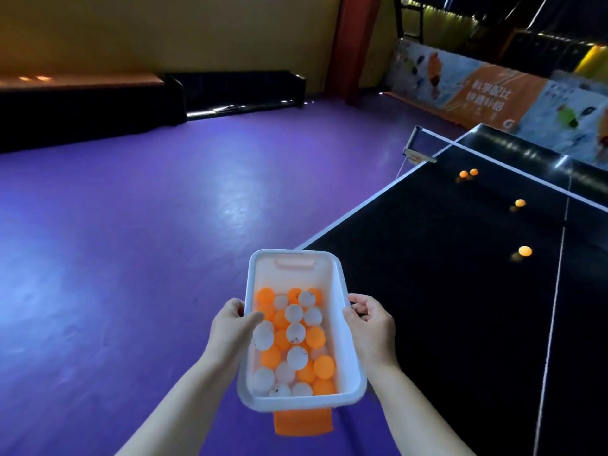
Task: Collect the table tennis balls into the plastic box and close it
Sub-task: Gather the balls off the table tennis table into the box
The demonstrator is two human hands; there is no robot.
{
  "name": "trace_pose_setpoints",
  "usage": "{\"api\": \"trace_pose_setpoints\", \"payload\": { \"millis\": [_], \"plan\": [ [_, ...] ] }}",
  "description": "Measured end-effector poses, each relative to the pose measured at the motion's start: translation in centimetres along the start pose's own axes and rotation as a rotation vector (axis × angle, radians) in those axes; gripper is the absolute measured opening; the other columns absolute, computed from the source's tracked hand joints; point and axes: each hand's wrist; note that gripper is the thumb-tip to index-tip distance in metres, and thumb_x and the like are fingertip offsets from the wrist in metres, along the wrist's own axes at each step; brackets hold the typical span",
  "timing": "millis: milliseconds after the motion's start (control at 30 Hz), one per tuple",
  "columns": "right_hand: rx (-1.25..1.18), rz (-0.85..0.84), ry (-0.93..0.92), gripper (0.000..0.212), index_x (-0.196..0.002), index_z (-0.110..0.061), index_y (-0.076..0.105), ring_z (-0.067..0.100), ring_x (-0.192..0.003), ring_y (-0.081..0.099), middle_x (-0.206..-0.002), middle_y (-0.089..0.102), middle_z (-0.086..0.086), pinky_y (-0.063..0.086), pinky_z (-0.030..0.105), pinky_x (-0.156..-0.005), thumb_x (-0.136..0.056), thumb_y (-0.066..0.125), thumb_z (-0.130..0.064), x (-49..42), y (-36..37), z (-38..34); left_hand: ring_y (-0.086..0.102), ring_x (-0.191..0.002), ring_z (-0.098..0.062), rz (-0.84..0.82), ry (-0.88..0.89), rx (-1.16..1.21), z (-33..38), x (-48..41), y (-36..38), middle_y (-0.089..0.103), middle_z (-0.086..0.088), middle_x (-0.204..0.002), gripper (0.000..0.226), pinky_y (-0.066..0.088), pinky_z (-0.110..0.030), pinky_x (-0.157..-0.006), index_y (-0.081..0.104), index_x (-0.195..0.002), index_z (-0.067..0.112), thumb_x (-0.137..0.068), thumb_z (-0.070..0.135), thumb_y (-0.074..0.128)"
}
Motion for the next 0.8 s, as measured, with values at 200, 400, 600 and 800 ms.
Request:
{"api": "trace_pose_setpoints", "payload": {
  "millis": [200, 400, 600, 800],
  "plan": [
    [-0.007, -0.013, -0.028, 0.020, -0.083, -0.030, 0.064, 0.016, -0.073, 0.064, -0.081, 0.066, -0.003, 0.055, 0.033, -0.063, -0.082, 0.062, -0.010, -4.1, 11.7, -3.0, 0.050, -0.064, -0.019, 0.032, 0.013, 0.039, 1.8, -9.6, -7.5, 0.054, -0.007, -0.073, 0.014, 0.043, -0.034, -0.055, 0.048, -0.078, 0.010, -0.077, 0.011, 0.062],
    [-0.012, -0.009, -0.007, 0.022, -0.083, -0.032, 0.062, 0.016, -0.072, 0.061, -0.084, 0.064, -0.004, 0.051, 0.028, -0.064, -0.083, 0.063, -0.010, -7.9, 25.9, -7.0, 0.041, -0.059, -0.016, 0.128, 0.098, -0.150, 5.0, -20.3, -17.7, 0.047, 0.000, -0.063, 0.017, 0.037, -0.034, -0.054, 0.044, -0.069, 0.013, -0.074, 0.015, 0.059],
    [0.050, 0.068, 0.027, 0.017, -0.097, -0.028, 0.064, 0.016, -0.083, 0.062, -0.088, 0.064, -0.012, 0.053, 0.033, -0.073, -0.084, 0.063, -0.018, -12.4, 34.0, -9.8, 0.035, -0.057, -0.015, 0.115, 0.138, -0.266, 8.6, -29.6, -21.7, 0.041, 0.001, -0.061, 0.021, 0.032, -0.033, -0.052, 0.039, -0.067, 0.014, -0.075, 0.016, 0.058],
    [0.083, 0.124, 0.061, 0.023, -0.090, -0.035, 0.060, 0.009, -0.078, 0.060, -0.087, 0.064, -0.011, 0.051, 0.030, -0.071, -0.081, 0.063, -0.015, -20.2, 37.3, -10.8, 0.037, -0.056, -0.015, 0.042, 0.103, -0.276, 11.0, -38.4, -19.8, 0.043, 0.000, -0.062, 0.019, 0.032, -0.031, -0.051, 0.041, -0.069, 0.012, -0.078, 0.015, 0.058]
  ]
}}
Point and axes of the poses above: each hand's wrist, its own x-axis away from the middle knuckle, its own y-axis out of the palm, z = x × y
